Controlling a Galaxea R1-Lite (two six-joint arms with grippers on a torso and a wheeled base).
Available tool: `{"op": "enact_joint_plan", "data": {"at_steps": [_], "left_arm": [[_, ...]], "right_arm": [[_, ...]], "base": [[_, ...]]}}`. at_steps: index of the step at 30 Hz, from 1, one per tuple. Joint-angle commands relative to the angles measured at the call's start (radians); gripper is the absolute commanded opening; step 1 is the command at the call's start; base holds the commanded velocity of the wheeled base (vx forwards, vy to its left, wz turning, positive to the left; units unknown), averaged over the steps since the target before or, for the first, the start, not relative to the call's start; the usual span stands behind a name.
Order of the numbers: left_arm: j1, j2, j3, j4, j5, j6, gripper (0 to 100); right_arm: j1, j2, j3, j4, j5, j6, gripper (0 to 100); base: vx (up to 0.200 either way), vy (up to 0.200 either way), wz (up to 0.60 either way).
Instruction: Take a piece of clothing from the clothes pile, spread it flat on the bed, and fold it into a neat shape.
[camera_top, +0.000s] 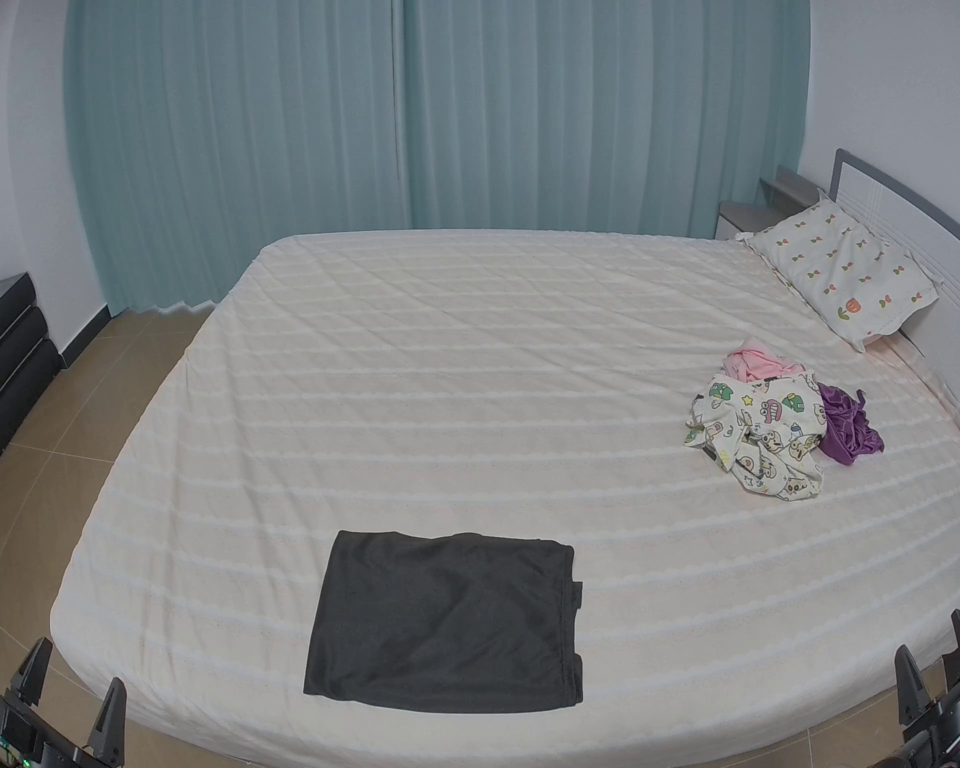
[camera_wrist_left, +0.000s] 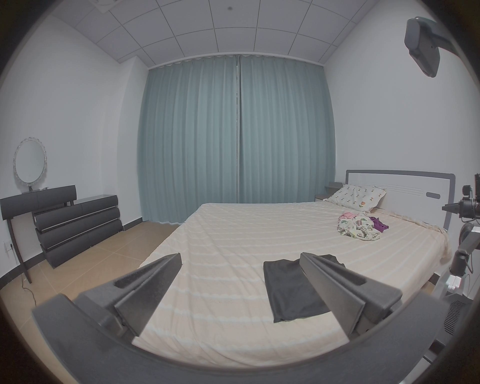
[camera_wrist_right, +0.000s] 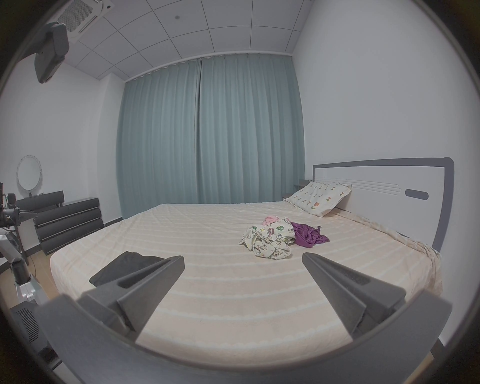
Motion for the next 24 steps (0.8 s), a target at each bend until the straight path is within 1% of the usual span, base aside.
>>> {"op": "enact_joint_plan", "data": {"at_steps": [1, 4, 24], "left_arm": [[0.000, -0.010, 0.015, 0.000, 0.000, 0.000, 100], [0.000, -0.010, 0.015, 0.000, 0.000, 0.001, 100], [0.000, -0.010, 0.015, 0.000, 0.000, 0.001, 100]], "right_arm": [[0.001, -0.013, 0.018, 0.000, 0.007, -0.007, 100], [0.001, -0.013, 0.018, 0.000, 0.027, -0.026, 100], [0.001, -0.013, 0.018, -0.002, 0.028, -0.010, 100]], "base": [[0.000, 0.000, 0.00], [0.000, 0.000, 0.00], [0.000, 0.000, 0.00]]}}
